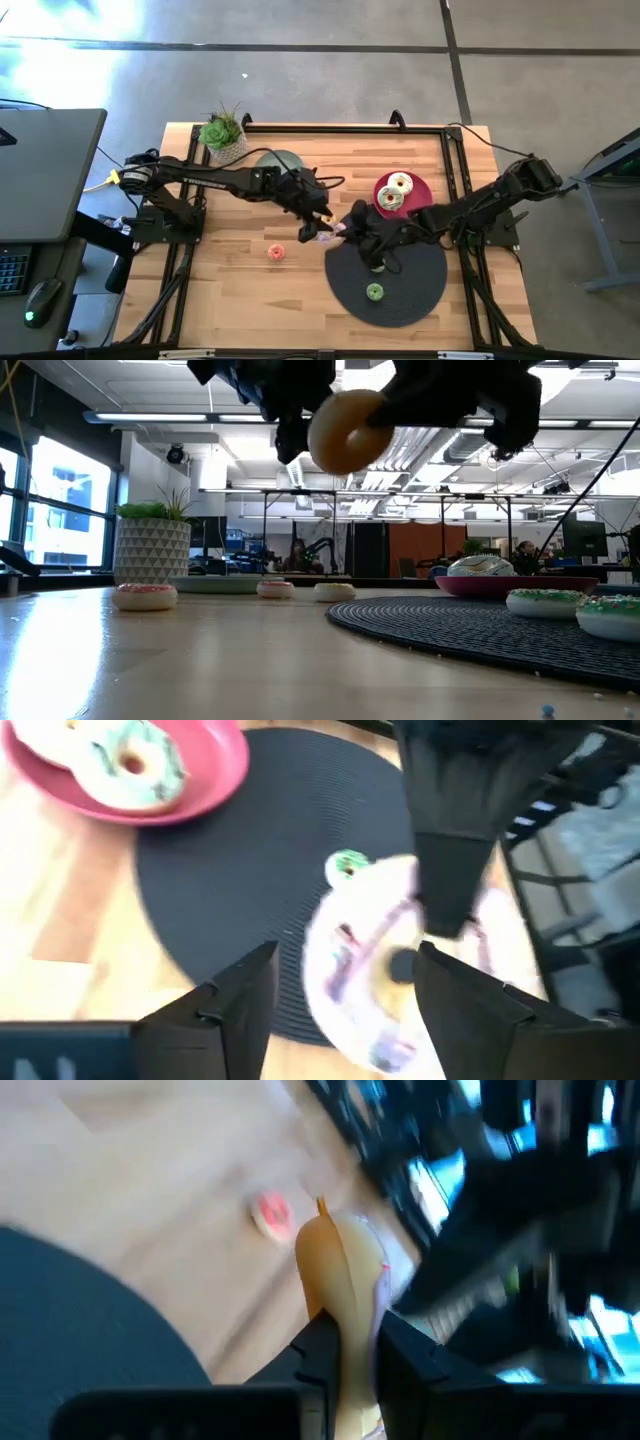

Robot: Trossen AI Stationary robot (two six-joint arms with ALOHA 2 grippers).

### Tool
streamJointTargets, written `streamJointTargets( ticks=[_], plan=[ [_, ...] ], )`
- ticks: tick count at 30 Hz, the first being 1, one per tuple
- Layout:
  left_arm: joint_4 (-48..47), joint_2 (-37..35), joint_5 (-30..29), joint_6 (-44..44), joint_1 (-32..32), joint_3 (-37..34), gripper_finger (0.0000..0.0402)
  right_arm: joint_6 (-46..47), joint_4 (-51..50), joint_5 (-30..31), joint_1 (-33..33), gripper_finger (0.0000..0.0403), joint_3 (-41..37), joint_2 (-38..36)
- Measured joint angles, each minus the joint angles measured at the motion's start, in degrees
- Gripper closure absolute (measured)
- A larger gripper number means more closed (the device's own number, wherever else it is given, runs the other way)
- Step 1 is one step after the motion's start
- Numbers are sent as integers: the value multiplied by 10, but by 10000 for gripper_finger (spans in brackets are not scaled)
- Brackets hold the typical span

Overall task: Pick & Place donuts
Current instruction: Put the big purple donut on the pink plate

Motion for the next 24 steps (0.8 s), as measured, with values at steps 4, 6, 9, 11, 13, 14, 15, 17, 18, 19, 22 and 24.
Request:
streamJointTargets(
  ticks=[4,6,9,11,13,14,15,17,18,19,22,24],
  plan=[
    [0,-7,-25,21,0,0,175,32,-50,132,18,369,0,0],
    [-13,-16,-37,33,0,-1,174,67,-97,175,28,371,0,-3],
    [-14,-37,-71,68,0,0,174,170,-200,184,37,371,0,-17],
    [-18,-52,-98,91,0,0,174,275,-270,184,39,371,0,-34],
    [-29,-69,-120,111,0,0,174,376,-343,194,38,372,0,-55],
    [-33,-78,-129,119,0,0,174,419,-379,201,37,372,0,-69],
    [-30,-83,-137,123,0,0,174,458,-414,202,37,373,0,-86],
    [-34,-93,-142,128,0,1,174,528,-482,198,34,374,0,-121],
    [-44,-96,-142,130,0,0,174,560,-514,185,31,374,0,-142],
    [-43,-97,-142,130,0,0,174,594,-548,162,26,374,0,-165],
    [-47,-97,-142,130,0,0,174,694,-646,73,3,374,0,-226],
    [-46,-96,-142,131,0,0,174,739,-702,53,-13,374,0,-256]
  ],
)
